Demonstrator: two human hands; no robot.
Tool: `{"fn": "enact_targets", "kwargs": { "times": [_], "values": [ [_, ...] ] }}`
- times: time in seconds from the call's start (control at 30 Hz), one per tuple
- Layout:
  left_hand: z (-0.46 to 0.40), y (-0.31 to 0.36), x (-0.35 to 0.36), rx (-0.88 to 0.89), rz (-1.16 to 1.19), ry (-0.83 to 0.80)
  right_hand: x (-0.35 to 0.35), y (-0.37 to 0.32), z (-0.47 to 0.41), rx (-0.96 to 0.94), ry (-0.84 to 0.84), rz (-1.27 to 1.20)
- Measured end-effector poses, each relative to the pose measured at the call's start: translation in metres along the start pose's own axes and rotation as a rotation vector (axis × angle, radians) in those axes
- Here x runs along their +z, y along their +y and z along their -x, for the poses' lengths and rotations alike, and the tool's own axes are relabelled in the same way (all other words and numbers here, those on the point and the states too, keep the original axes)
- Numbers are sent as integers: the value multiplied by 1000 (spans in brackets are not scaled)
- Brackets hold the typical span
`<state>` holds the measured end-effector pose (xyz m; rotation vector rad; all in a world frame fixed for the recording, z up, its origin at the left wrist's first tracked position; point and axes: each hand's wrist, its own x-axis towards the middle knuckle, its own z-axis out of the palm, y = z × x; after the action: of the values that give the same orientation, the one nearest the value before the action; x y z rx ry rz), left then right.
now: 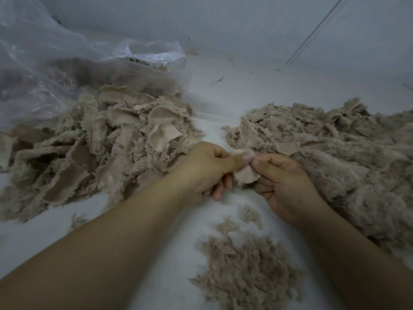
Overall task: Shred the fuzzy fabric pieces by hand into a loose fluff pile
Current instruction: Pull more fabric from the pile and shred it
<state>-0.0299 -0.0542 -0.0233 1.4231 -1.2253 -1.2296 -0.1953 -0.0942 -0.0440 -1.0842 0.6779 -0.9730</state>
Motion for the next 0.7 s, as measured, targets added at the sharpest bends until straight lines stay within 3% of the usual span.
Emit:
{"fn": "enact_targets", "kwargs": {
  "times": [0.2,0.27,0.37,0.47,0.6,0.7],
  "values": [
    [-7,-2,2,175,304,260,2,1,-1,-16,55,-19],
    [-11,-2,-7,233,243,399,0,1,-3,-16,94,-62],
    [-13,-4,-28,403,-324,563,-1,0,-6,32,124,-98],
    [-9,-8,-32,477,-968,459,-1,0,-8,83,134,-130],
    [-15,-12,-19,692,-1240,325,-3,0,-9,115,123,-161],
    [-20,-17,-25,606,-1399,240,-3,0,-8,134,100,-165]
  ]
}}
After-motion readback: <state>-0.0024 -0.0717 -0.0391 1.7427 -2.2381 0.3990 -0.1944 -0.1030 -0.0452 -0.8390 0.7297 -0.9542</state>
